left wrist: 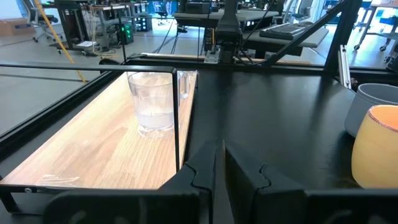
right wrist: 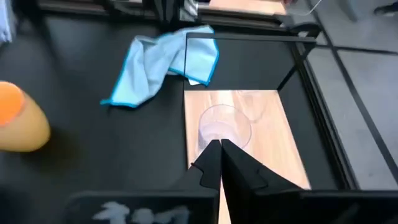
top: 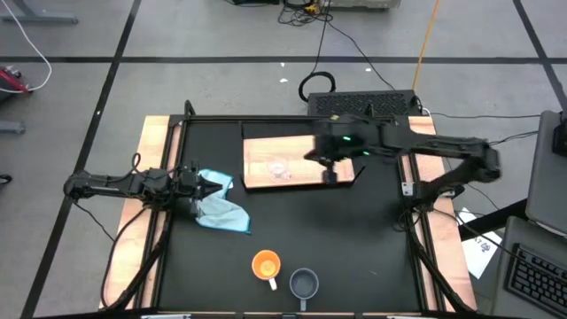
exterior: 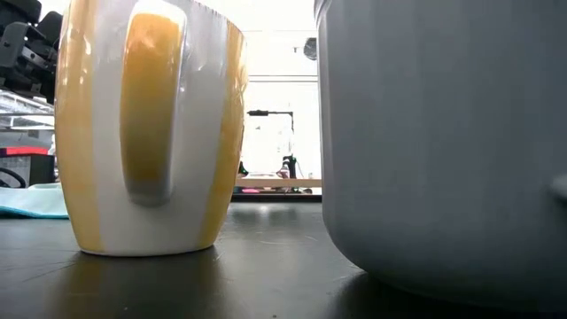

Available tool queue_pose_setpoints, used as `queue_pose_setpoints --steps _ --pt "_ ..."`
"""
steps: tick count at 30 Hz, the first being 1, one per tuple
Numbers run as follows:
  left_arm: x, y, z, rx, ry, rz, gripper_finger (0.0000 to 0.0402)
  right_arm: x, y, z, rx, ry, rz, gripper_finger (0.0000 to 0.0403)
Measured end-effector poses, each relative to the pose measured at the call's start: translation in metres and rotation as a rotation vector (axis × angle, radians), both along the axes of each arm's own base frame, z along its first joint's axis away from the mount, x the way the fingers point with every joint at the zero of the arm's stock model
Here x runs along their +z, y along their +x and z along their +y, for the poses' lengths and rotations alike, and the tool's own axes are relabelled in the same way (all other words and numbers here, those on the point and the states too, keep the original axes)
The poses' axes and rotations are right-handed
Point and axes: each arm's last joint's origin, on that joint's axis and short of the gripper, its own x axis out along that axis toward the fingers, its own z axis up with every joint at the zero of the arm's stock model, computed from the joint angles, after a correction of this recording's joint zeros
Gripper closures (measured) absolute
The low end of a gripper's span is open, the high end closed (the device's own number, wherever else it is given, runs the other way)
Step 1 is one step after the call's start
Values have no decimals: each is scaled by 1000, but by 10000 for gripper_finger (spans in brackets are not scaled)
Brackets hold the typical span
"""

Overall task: Stack small to large cups/mugs on shelf
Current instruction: Put the transparent mug on the shelf

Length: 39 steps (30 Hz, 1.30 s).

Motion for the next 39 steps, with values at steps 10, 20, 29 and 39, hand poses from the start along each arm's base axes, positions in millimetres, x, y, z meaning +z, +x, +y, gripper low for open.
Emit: queue_pose_setpoints --steps 10,20,29,39 --pt "0 0 0 0 0 0 369 -54 -86 29 3 58 -147 403" --pt "0 0 0 0 0 0 369 -94 -119 35 28 64 -169 403" --pt "0 0 0 0 0 0 369 -129 -124 36 32 61 -235 403" --pt "0 0 0 0 0 -1 369 -173 -130 38 60 59 -338 403"
